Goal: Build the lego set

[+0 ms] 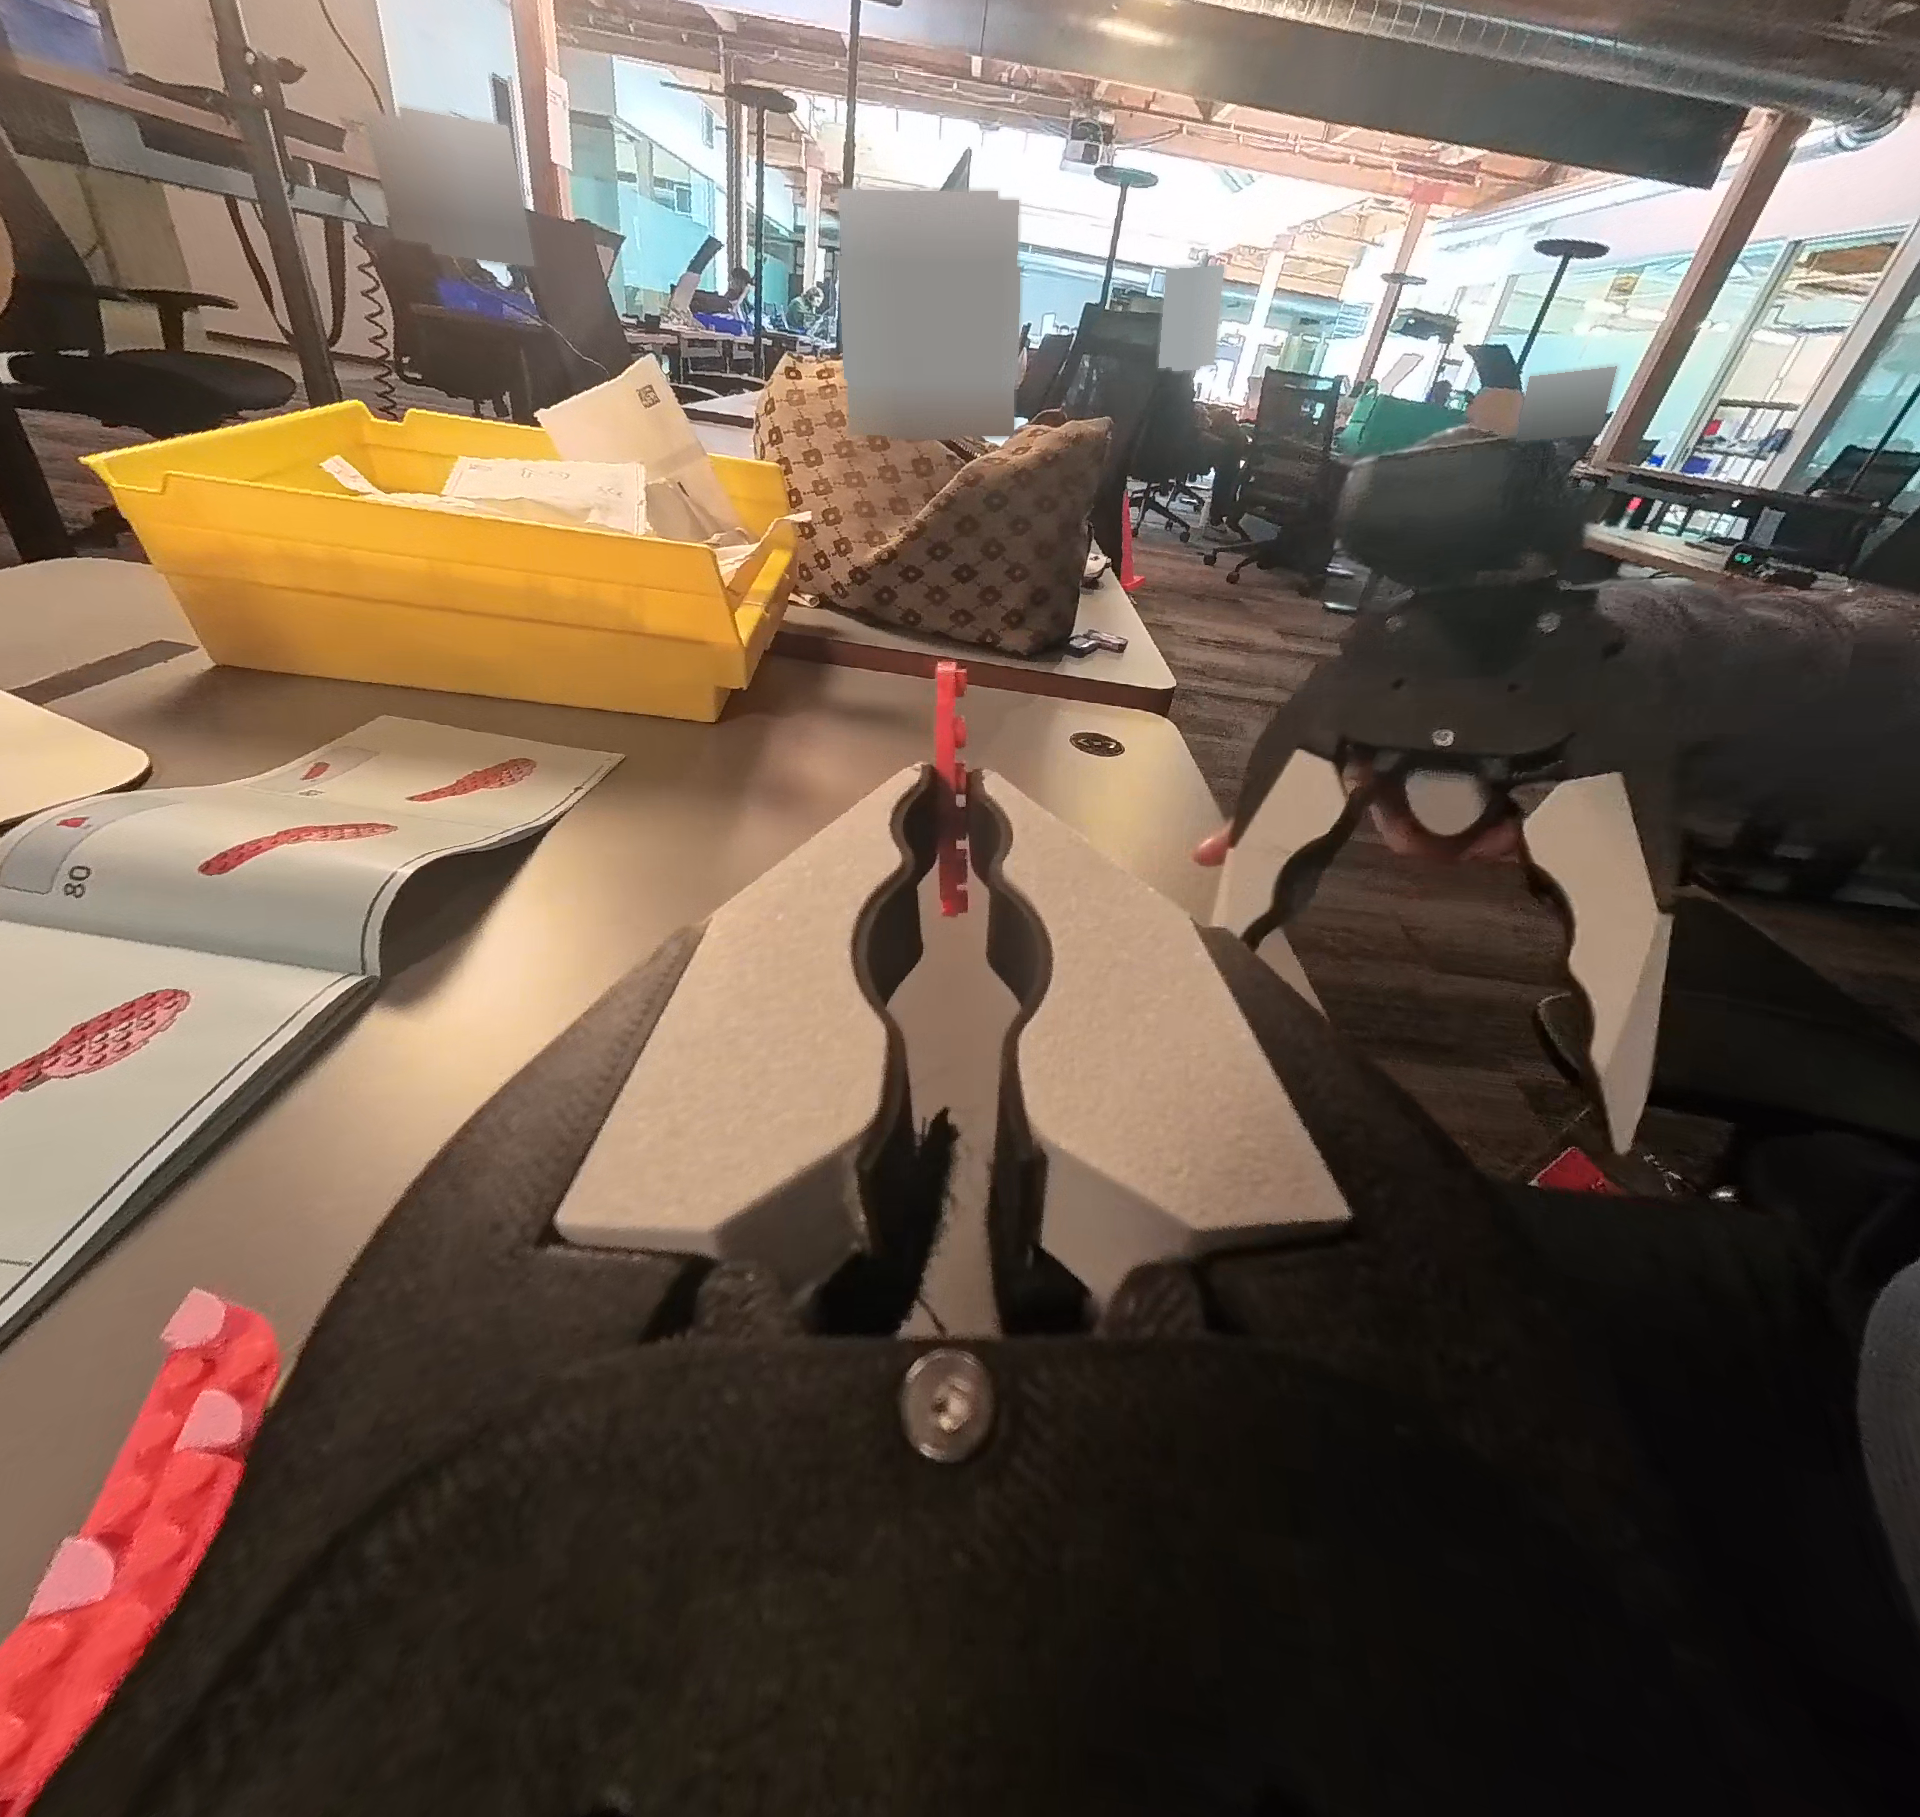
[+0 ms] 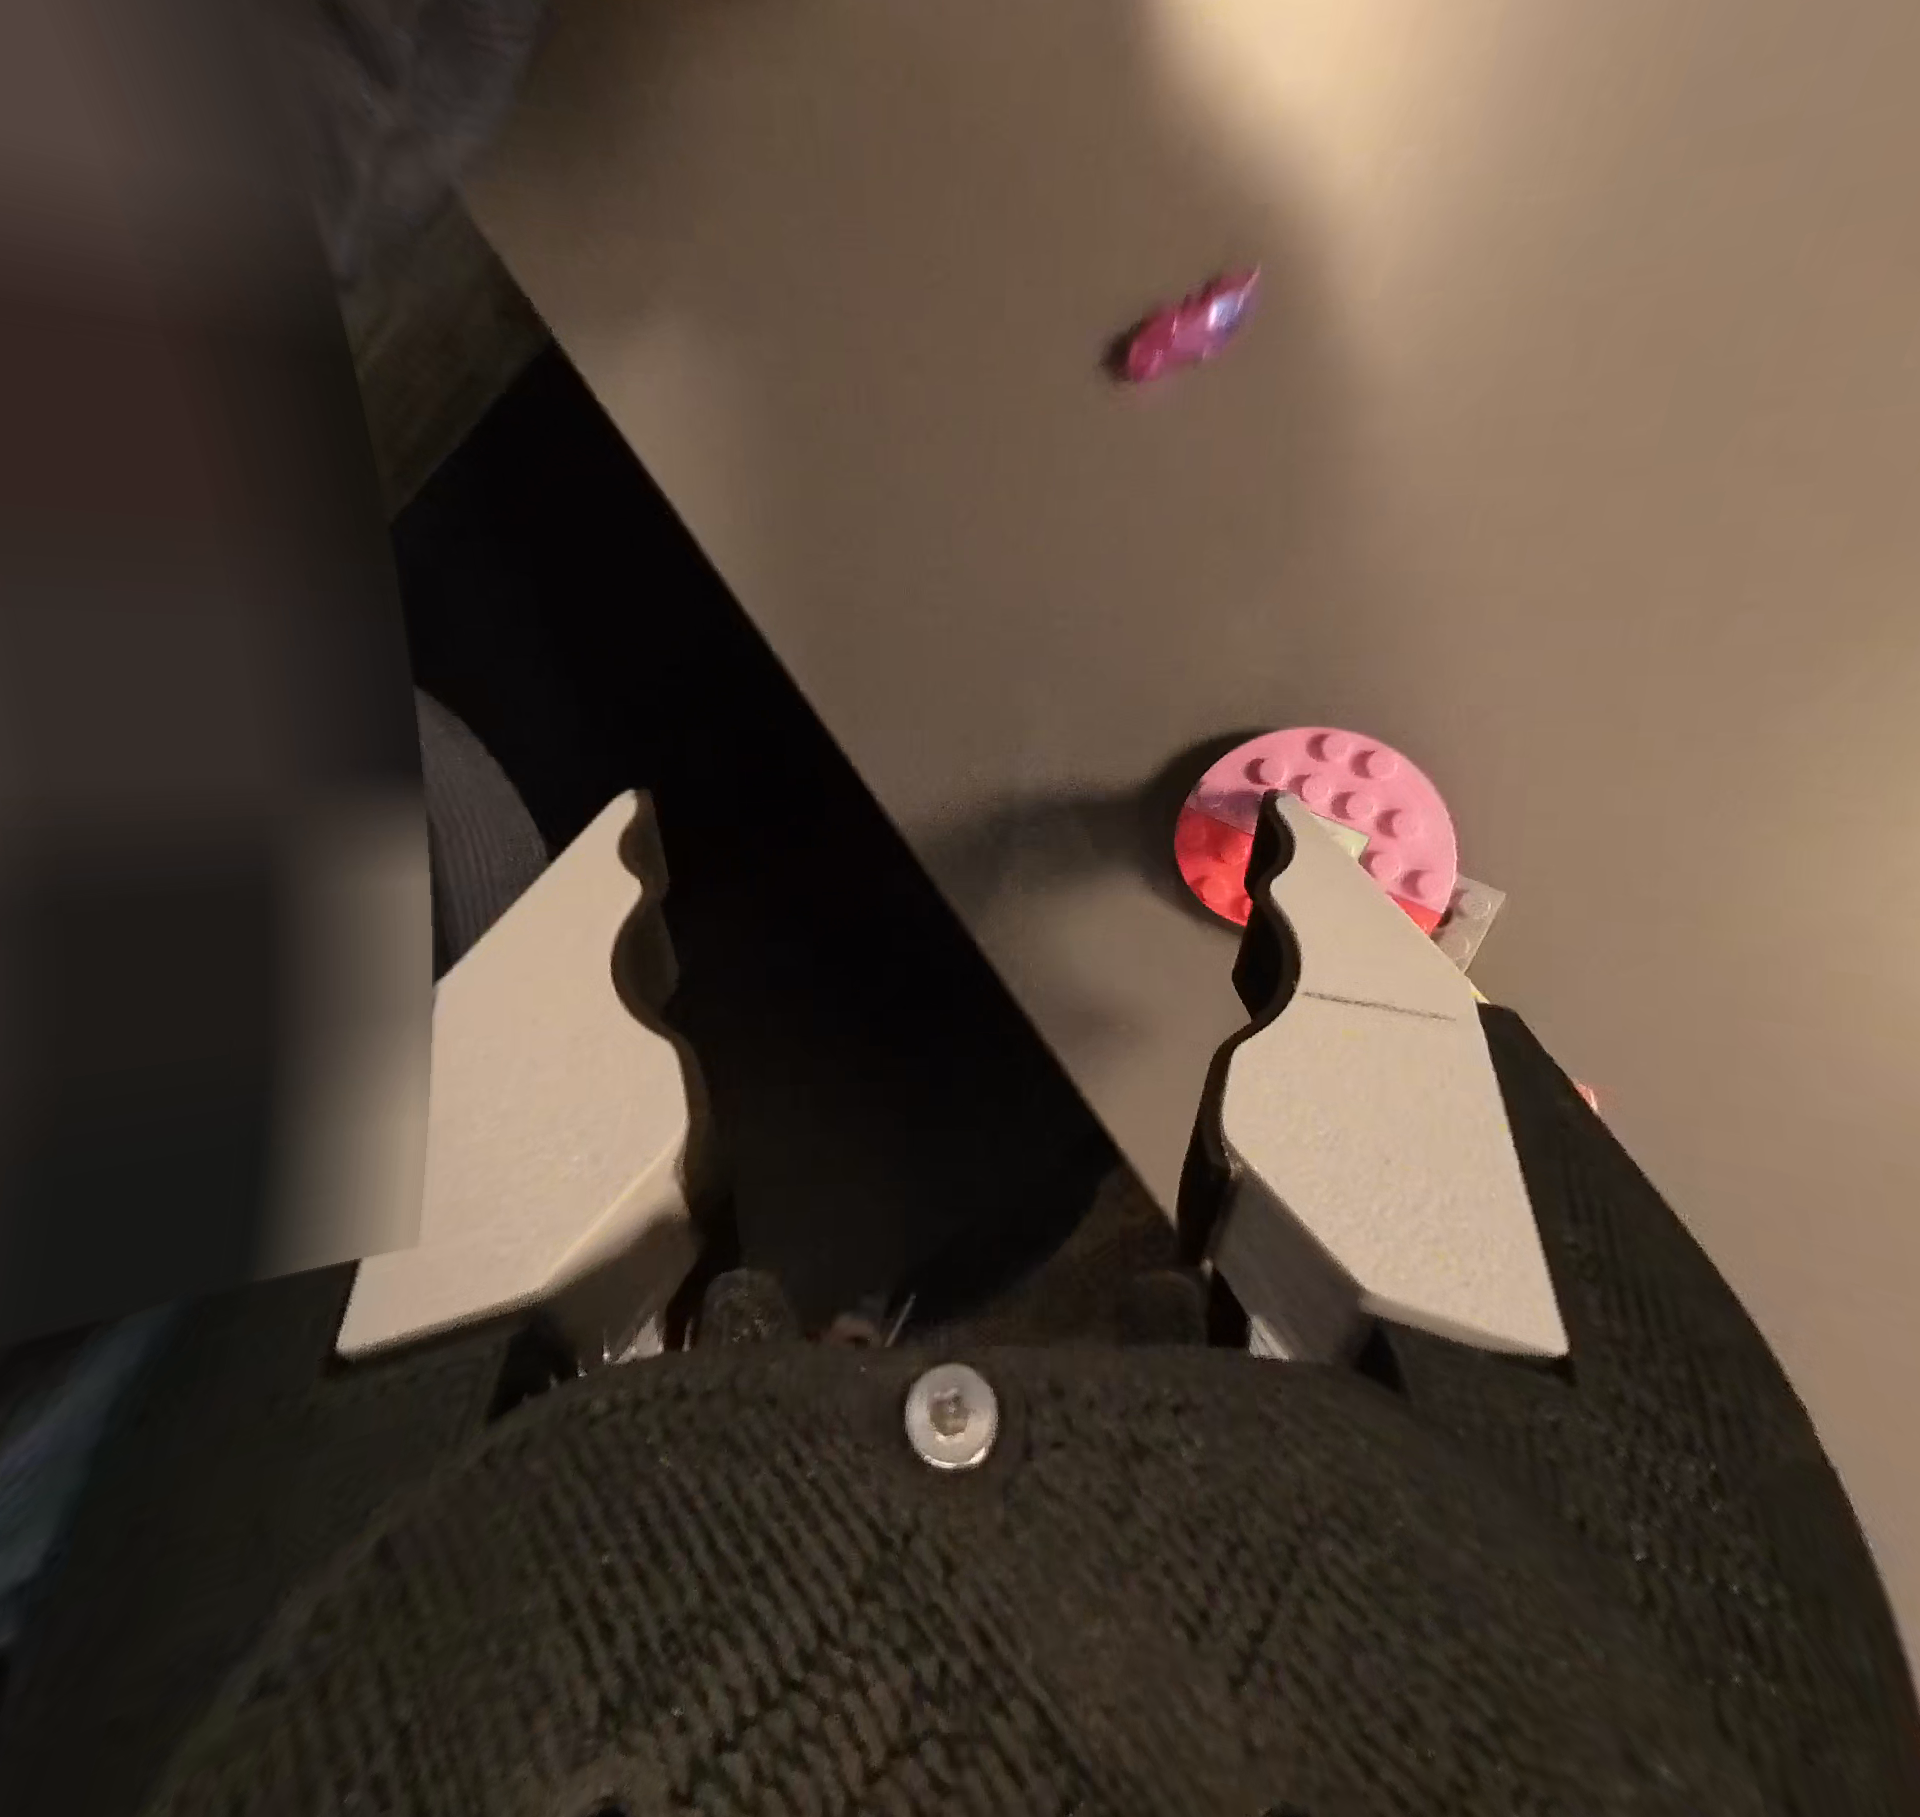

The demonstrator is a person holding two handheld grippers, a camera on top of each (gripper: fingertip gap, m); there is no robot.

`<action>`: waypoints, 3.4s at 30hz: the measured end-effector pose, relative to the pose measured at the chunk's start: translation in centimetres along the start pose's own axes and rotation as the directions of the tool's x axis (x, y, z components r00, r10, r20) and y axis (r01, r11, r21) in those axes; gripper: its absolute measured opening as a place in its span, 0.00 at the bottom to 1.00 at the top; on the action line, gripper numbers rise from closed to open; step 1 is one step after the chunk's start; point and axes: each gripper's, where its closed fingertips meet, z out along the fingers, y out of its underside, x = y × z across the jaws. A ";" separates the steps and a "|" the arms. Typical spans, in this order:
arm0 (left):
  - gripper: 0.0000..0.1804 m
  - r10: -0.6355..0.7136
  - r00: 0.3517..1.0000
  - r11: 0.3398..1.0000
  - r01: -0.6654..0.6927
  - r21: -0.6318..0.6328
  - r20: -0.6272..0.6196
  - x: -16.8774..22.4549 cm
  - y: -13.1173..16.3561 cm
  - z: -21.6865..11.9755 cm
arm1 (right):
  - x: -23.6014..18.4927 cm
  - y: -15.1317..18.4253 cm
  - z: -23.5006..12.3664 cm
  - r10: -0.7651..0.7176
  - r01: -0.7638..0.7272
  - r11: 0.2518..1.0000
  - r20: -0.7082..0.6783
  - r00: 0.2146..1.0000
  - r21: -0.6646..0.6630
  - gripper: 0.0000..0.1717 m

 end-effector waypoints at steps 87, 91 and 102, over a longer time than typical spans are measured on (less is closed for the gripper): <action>0.01 -0.420 0.759 0.636 0.637 0.435 -0.498 -0.8 -6.7 -4.0 | 3.9 -18.0 -6.0 -0.013 -0.153 0.223 0.160 0.987 0.963 0.03; 0.02 -0.417 0.773 0.657 0.620 0.428 -0.479 -0.8 -6.3 -3.5 | 3.5 -17.9 -5.3 -0.063 -0.199 0.196 0.215 0.975 0.960 0.03; 0.02 -0.366 0.821 0.679 0.558 0.478 -0.438 -0.7 -6.1 -3.3 | 3.2 -18.0 -5.8 -0.102 -0.234 0.154 0.251 0.963 0.960 0.03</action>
